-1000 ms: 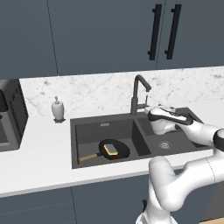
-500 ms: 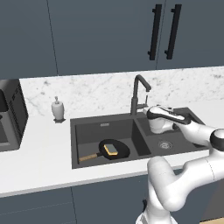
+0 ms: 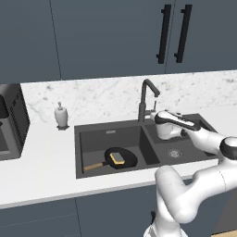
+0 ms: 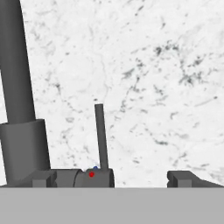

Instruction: Pick the pan and sponge and place them into the sink. Then turn on the water.

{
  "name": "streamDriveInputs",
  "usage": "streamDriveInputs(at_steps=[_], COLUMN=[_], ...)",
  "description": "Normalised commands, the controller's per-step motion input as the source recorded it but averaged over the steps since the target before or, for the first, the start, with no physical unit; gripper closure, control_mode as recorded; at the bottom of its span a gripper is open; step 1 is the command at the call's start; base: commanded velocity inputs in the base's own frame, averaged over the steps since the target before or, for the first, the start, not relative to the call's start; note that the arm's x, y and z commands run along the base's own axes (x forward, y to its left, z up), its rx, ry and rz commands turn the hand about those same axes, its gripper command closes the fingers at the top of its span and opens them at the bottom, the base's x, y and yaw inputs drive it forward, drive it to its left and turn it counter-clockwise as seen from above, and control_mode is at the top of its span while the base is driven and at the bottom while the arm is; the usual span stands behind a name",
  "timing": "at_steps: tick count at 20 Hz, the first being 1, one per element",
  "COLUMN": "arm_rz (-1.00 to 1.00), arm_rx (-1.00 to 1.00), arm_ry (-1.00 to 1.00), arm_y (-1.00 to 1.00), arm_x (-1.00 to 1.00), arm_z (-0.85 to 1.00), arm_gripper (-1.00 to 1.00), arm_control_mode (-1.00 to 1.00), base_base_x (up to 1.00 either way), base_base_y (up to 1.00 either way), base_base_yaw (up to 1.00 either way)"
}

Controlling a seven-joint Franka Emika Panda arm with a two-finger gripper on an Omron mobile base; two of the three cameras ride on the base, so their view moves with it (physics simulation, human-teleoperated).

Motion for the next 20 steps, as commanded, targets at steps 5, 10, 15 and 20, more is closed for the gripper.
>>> streamDriveInputs(at_steps=[5, 10, 15, 20], arm_rz=[0.00, 0.00, 0.00, 0.00], arm_rx=[0.01, 0.00, 0.00, 0.00], arm_ry=[0.00, 0.00, 0.00, 0.00], arm_y=[0.00, 0.00, 0.00, 0.00], arm_x=[0.28, 0.25, 0.15, 0.09], arm_z=[0.00, 0.00, 0.00, 0.00], arm_gripper=[-1.00, -1.00, -1.00, -1.00], arm_control_mode=[-1.00, -1.00, -1.00, -1.00], base_base_x=[0.00, 0.00, 0.00, 0.00], base_base_y=[0.00, 0.00, 0.00, 0.00], base_base_yaw=[0.00, 0.00, 0.00, 0.00])
